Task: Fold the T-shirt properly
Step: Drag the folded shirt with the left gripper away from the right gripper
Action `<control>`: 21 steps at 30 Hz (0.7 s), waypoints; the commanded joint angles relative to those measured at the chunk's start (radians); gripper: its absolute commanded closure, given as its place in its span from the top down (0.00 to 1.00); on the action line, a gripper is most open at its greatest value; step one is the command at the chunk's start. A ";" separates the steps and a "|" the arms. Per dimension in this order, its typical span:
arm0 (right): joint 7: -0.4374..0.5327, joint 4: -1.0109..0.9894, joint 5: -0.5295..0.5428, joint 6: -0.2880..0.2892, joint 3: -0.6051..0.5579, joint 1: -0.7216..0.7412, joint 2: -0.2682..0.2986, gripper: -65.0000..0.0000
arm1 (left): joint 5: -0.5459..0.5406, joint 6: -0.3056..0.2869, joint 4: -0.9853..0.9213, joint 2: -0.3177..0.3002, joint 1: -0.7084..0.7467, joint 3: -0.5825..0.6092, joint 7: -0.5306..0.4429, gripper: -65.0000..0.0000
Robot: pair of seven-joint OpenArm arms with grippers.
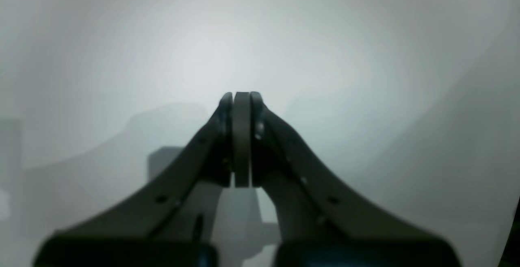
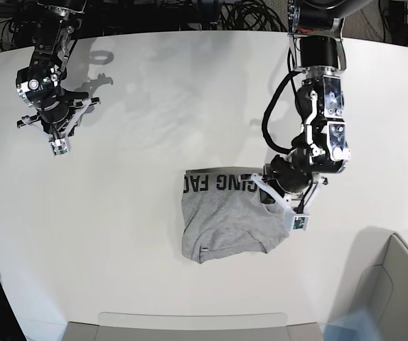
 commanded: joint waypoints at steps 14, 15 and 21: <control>0.019 0.027 0.009 0.005 0.003 -0.042 0.007 0.00 | -0.006 0.006 -0.422 0.074 -0.110 0.156 -0.730 0.00; 0.019 0.027 0.009 0.005 0.005 -0.043 0.007 0.00 | -0.006 0.006 -0.468 0.074 -0.110 0.154 -0.786 0.00; 0.019 0.027 0.007 0.005 0.005 -0.068 0.008 0.00 | -0.011 0.046 -0.718 0.099 -0.176 0.154 -0.986 0.00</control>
